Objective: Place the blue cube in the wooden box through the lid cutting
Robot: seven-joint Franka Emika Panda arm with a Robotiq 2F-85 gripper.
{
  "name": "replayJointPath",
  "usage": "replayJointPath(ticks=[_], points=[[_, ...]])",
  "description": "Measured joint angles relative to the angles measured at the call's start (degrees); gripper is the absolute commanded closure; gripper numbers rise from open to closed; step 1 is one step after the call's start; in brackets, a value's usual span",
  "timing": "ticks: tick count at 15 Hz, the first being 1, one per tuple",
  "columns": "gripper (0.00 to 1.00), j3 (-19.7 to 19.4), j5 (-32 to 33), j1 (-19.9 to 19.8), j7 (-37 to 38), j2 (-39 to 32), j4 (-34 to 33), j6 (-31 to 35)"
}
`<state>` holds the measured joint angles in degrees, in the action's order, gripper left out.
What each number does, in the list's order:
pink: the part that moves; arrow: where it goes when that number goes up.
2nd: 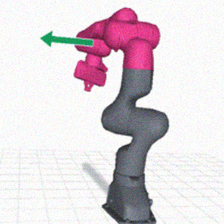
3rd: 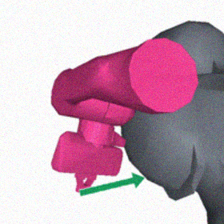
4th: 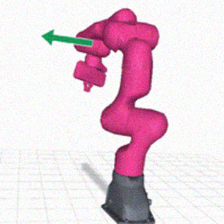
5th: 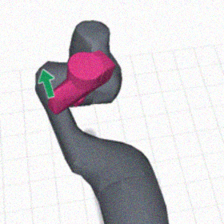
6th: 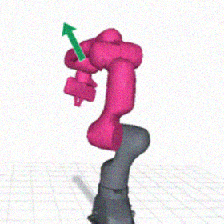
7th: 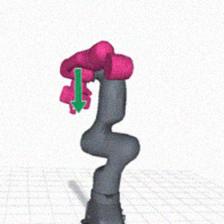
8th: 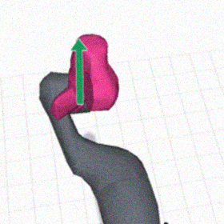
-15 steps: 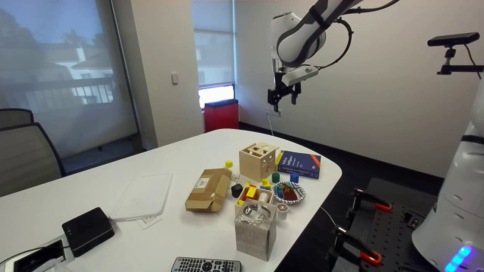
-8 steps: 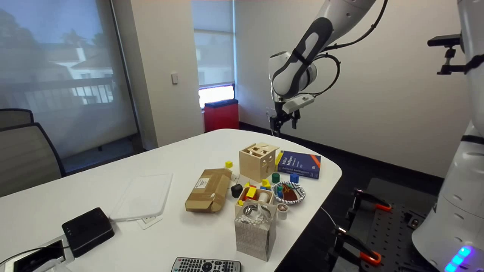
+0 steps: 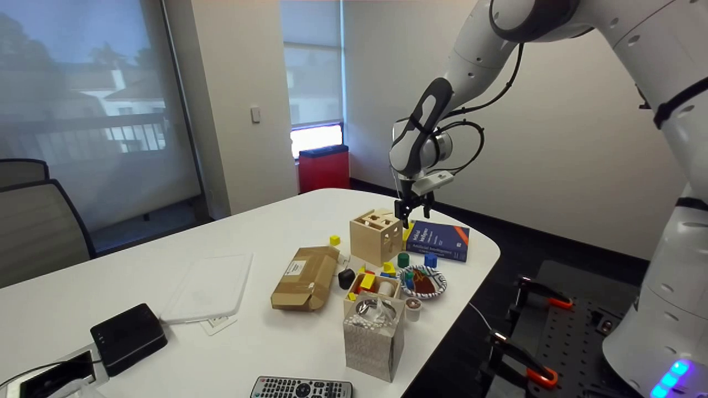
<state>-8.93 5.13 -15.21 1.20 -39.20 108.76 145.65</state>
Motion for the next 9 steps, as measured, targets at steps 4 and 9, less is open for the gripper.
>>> replayJointPath(ticks=[4,9], points=[[0.00,0.9,-3.8,-2.6,-3.4,-6.0,-5.0,-0.2],[0.00,1.5,-6.0,-5.2,-4.6,-11.3,-7.8,-0.6]])
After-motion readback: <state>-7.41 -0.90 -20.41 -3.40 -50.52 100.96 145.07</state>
